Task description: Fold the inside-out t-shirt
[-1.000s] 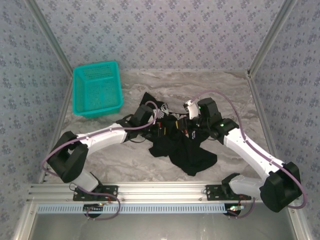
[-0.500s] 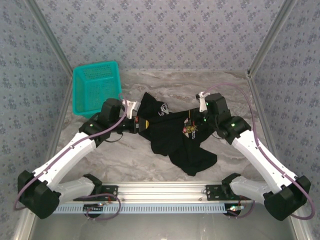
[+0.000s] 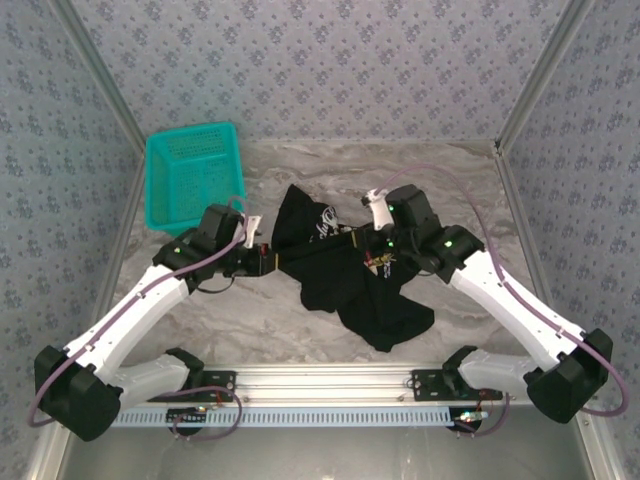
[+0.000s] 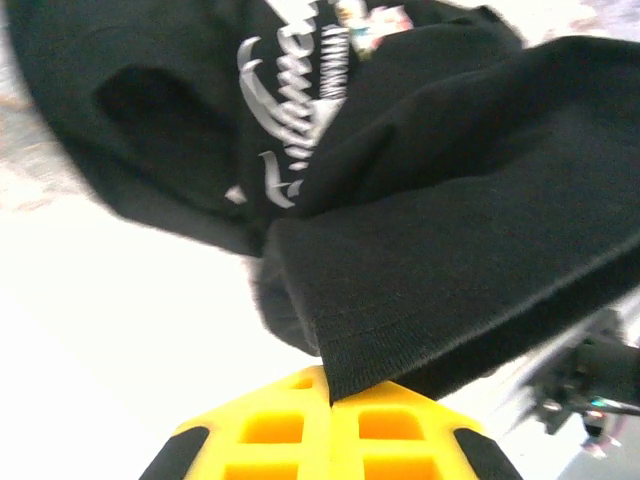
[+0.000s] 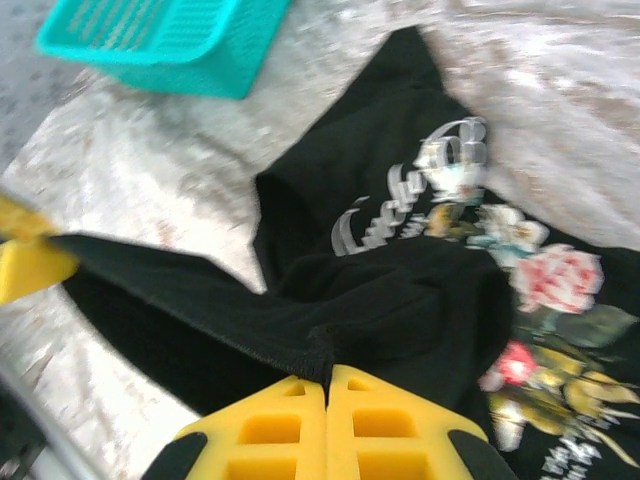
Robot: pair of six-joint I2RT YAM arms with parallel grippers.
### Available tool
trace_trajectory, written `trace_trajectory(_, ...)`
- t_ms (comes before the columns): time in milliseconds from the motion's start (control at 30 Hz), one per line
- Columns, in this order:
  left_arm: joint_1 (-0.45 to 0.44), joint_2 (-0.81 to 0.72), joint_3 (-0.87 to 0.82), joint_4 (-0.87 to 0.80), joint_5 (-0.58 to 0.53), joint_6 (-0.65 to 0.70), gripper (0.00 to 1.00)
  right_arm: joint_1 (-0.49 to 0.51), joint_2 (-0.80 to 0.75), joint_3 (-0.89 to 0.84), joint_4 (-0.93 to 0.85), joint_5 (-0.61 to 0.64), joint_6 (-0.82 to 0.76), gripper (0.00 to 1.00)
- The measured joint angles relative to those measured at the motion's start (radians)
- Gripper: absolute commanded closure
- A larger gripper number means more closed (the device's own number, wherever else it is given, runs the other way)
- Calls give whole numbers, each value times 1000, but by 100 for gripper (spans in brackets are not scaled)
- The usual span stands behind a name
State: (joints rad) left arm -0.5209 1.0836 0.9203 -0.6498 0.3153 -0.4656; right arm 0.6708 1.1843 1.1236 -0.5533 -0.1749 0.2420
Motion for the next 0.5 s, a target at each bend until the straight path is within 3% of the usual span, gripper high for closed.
trace_trajectory(233, 108, -177, -18, -106, -258, -60, 100, 191, 165, 54, 27, -177, -40, 100)
trace_trajectory(500, 244, -256, -95, -140, -388, -98, 100, 295, 322, 155, 112, -315, -40, 100)
